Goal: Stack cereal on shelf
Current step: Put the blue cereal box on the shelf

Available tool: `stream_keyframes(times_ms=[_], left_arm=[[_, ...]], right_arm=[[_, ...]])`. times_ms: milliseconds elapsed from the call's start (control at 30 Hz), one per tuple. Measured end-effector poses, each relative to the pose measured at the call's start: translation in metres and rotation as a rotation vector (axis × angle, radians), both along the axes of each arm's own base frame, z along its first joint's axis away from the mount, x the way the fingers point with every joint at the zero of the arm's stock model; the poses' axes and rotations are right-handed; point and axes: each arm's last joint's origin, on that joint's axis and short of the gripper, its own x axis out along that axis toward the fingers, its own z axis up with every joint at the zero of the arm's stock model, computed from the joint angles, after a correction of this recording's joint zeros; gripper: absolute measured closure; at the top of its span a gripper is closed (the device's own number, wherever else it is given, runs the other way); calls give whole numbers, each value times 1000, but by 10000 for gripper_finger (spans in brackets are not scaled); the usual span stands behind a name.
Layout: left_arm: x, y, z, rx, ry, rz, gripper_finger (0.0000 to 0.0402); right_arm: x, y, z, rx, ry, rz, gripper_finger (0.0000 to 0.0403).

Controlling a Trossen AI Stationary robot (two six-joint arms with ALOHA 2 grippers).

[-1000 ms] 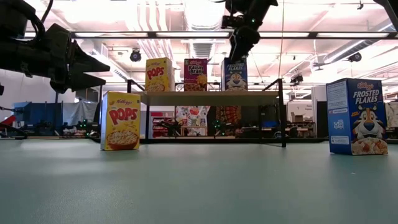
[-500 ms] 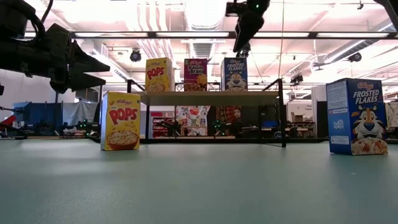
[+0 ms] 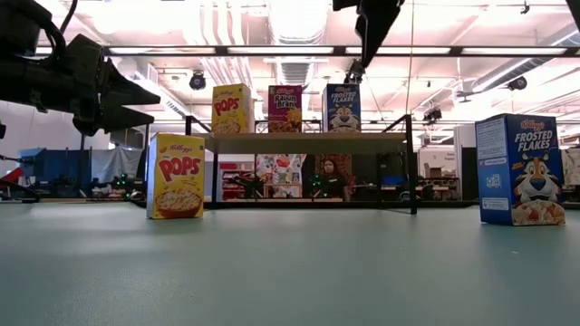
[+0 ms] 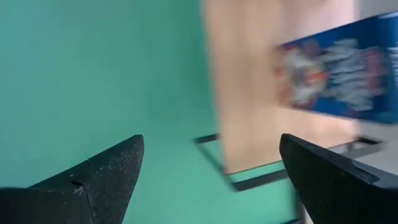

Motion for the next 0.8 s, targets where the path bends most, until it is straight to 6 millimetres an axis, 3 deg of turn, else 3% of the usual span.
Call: stream_keyframes(times_ms=[267,467,667,800], left_arm=[[0,0,0,0,0,0,15],[0,0,0,0,0,0,15],[0,0,0,0,0,0,15],[0,0,0,0,0,0,15]], right_arm=[[2,49,-33,117,73,-139,39],[-1,98,-61,150,143,-123,39],[-24,138,-72,140,122,-109,39],[-47,150,-80,128,64,-132,39]])
